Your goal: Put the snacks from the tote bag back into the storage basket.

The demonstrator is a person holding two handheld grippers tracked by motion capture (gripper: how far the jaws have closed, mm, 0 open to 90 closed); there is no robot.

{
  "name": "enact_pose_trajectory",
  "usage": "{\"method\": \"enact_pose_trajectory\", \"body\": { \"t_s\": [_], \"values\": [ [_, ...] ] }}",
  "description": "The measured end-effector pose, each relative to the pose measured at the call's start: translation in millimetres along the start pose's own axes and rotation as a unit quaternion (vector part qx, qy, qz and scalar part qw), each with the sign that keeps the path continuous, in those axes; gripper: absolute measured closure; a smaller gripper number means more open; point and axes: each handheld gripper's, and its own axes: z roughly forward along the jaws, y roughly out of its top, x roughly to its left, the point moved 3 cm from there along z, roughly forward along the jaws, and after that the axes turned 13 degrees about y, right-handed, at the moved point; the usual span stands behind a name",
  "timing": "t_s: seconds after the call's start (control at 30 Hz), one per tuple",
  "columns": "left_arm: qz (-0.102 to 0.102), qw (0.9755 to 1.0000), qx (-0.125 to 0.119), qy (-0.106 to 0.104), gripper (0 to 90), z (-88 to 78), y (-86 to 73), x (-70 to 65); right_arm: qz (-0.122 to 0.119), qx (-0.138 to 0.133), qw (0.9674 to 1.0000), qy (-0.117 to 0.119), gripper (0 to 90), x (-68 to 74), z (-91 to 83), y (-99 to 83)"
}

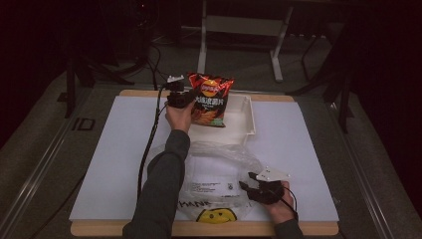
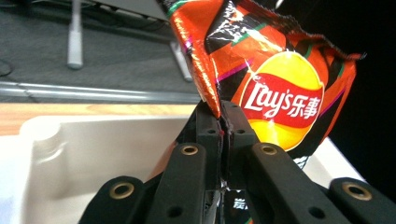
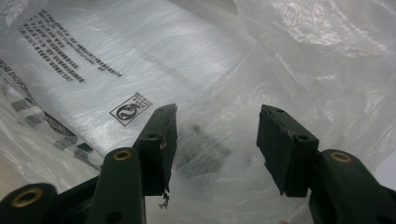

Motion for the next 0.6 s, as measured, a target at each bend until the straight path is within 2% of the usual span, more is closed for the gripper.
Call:
{"method": "enact_pose_trajectory", "body": {
  "t_s": [0.1, 0.17, 0.3, 0.33, 0.37, 0.47, 0.5, 0.6],
  "values": [
    [-0.003, 1.0000, 0.002, 0.005, 86.1, 0.5, -1.1, 2.5, 0.000, 0.000, 1.0000, 0.000, 47.3, 0.1, -0.1, 0.0],
    [-0.017, 0.9998, 0.006, 0.011, 85.3, 1.1, -5.1, 11.1, -0.001, 0.000, 1.0000, 0.000, 47.2, -0.1, 0.1, 0.0],
    [-0.014, 0.9998, 0.007, 0.014, 84.4, 0.5, -6.4, 13.1, -0.001, 0.000, 1.0000, 0.000, 47.3, -0.1, 0.3, 0.0],
    [-0.010, 0.9997, 0.008, 0.020, 84.4, -0.7, -7.7, 14.0, -0.001, 0.000, 1.0000, 0.000, 47.3, -0.1, 0.3, 0.0],
    [-0.003, 0.9996, 0.013, 0.025, 80.7, -1.3, -8.3, 14.7, -0.002, 0.002, 1.0000, -0.002, 47.3, 0.6, 0.5, -0.1],
    [0.003, 0.9994, 0.016, 0.031, 79.4, -2.2, -8.7, 14.8, -0.003, 0.003, 1.0000, -0.003, 47.2, 0.7, 0.6, 0.0],
    [0.008, 0.9989, 0.023, 0.040, 78.3, -2.6, -9.2, 15.9, -0.003, 0.003, 1.0000, -0.003, 47.1, 0.7, 0.7, -0.1],
    [0.003, 0.9986, 0.032, 0.041, 71.1, -1.8, -9.9, 17.7, -0.003, 0.004, 1.0000, -0.003, 47.1, 0.7, 0.8, -0.1]
  ]
}}
